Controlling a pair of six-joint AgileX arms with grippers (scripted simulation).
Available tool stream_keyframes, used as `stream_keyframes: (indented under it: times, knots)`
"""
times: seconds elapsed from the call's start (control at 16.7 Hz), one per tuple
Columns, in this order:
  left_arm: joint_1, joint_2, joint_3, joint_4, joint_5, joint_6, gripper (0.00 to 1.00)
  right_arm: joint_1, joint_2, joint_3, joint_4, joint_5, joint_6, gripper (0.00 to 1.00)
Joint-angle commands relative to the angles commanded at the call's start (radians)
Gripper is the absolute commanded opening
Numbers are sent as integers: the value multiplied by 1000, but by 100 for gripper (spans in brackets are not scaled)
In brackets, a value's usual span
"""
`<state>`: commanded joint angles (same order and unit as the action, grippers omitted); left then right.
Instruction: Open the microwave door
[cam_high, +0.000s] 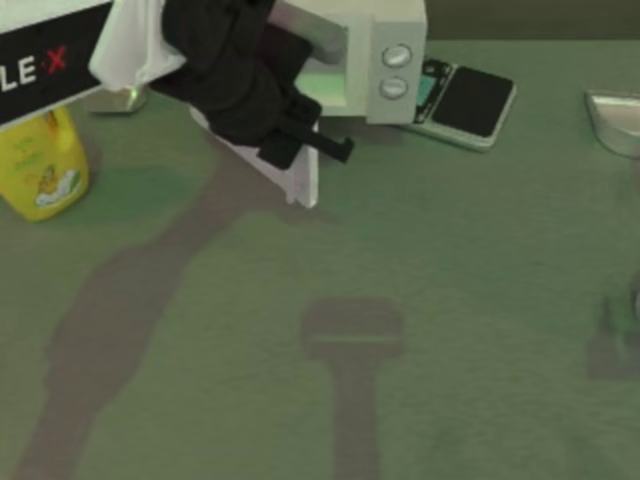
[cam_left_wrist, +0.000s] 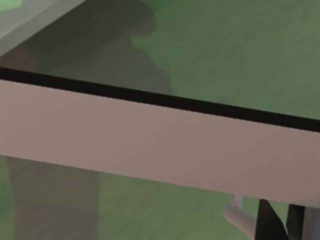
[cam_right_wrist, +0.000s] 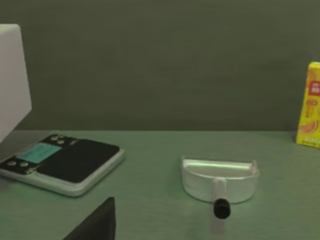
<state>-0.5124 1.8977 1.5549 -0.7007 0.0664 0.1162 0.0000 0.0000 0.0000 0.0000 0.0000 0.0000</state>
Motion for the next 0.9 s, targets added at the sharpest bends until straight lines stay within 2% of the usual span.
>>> stream_keyframes:
  times: [0.42,0.78,0.9]
  knots:
    - [1,-3,-10,1,14,11,0,0,0,0,0,0,0,100]
    - [51,-55,-70,-2,84,147,0,0,0,0,0,0,0,100]
    - [56,-60,-75,-2,91,160,0,0,0,0,0,0,0,100]
